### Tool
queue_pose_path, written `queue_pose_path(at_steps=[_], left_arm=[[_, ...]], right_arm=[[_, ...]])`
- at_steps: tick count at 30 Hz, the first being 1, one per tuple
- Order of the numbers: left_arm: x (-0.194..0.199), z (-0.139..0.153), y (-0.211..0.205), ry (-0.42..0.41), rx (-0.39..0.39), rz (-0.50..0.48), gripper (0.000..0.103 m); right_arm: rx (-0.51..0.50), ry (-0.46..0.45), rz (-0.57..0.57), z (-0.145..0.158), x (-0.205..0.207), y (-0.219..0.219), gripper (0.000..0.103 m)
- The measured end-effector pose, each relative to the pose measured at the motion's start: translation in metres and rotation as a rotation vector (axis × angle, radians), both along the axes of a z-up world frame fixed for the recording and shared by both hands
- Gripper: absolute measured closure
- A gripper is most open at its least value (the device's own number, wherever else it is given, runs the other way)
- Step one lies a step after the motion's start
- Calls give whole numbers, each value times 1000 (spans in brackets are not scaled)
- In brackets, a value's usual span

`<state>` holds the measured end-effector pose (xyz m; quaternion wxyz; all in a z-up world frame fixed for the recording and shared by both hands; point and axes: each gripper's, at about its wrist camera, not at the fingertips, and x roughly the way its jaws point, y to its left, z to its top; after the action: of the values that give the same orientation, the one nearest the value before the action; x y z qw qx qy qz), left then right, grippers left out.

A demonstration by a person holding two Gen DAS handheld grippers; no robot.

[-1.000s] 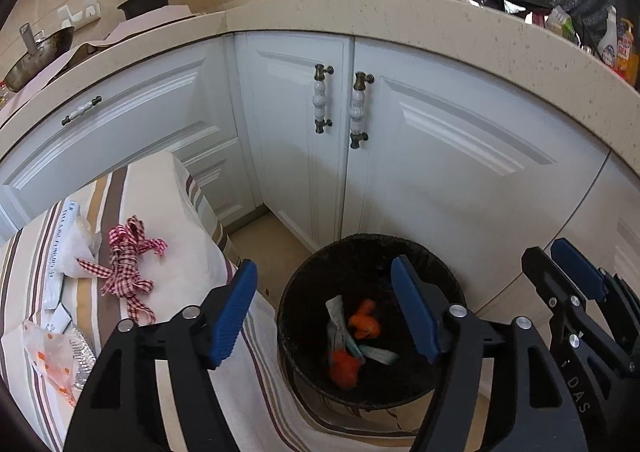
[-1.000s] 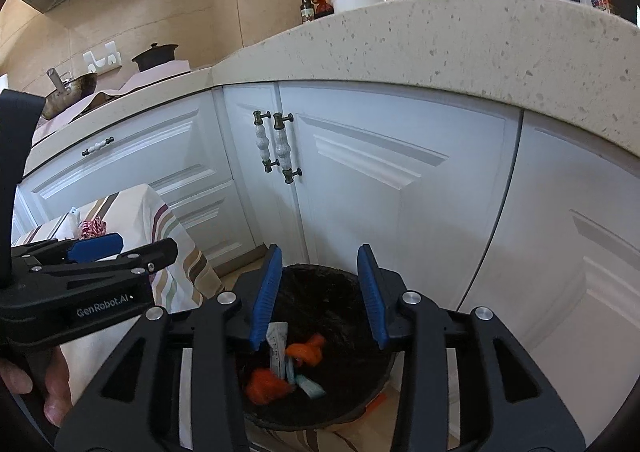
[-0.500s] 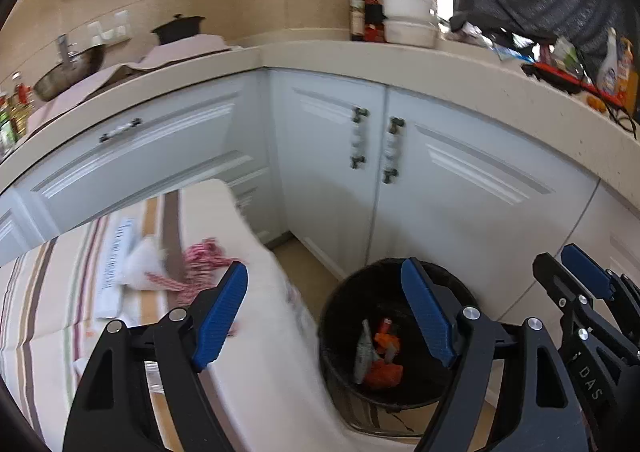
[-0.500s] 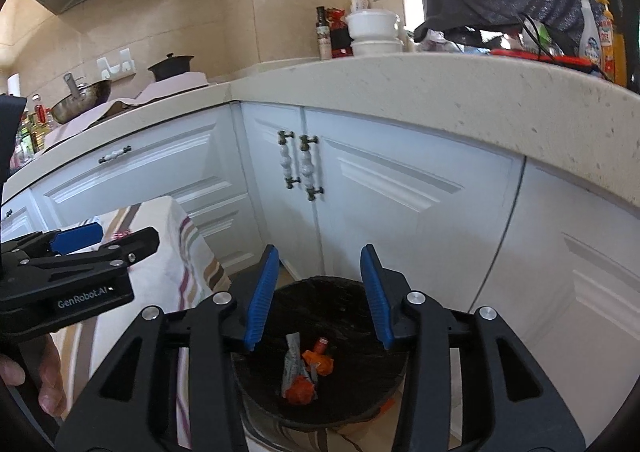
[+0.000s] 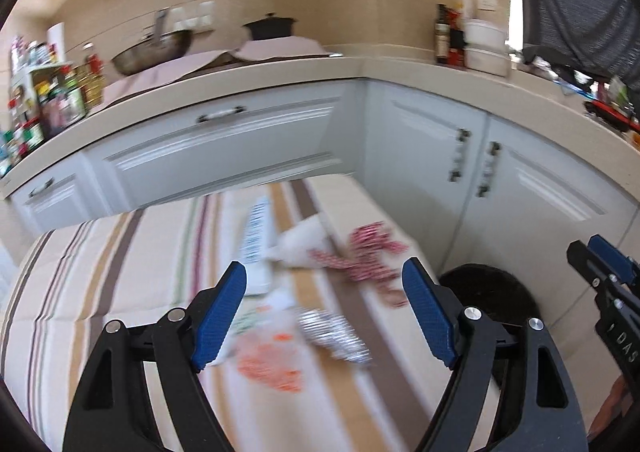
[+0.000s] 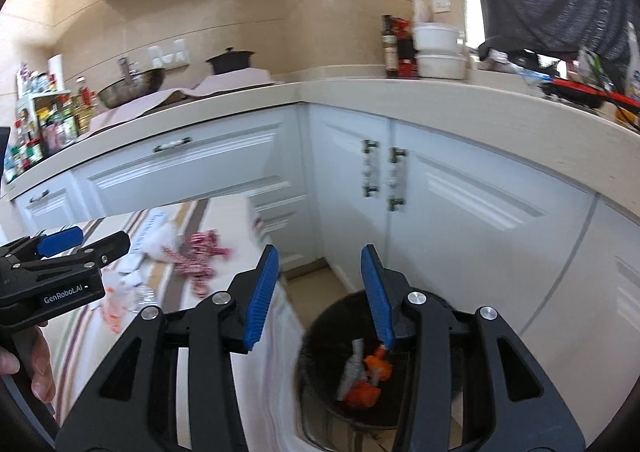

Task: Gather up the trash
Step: 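Move both open tools back over the table items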

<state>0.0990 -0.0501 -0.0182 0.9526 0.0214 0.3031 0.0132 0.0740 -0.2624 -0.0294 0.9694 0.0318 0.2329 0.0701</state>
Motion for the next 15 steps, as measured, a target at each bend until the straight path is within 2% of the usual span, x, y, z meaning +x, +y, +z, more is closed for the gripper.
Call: queue_pose_path(at_steps=[6, 15], left_arm=[[-11, -8, 52, 13, 17, 105, 25], [-24, -18, 109, 40, 8, 218, 25]], right_arm=[[-10, 6, 86, 3, 2, 42, 61], [-37, 30, 204, -2, 2, 97, 61]])
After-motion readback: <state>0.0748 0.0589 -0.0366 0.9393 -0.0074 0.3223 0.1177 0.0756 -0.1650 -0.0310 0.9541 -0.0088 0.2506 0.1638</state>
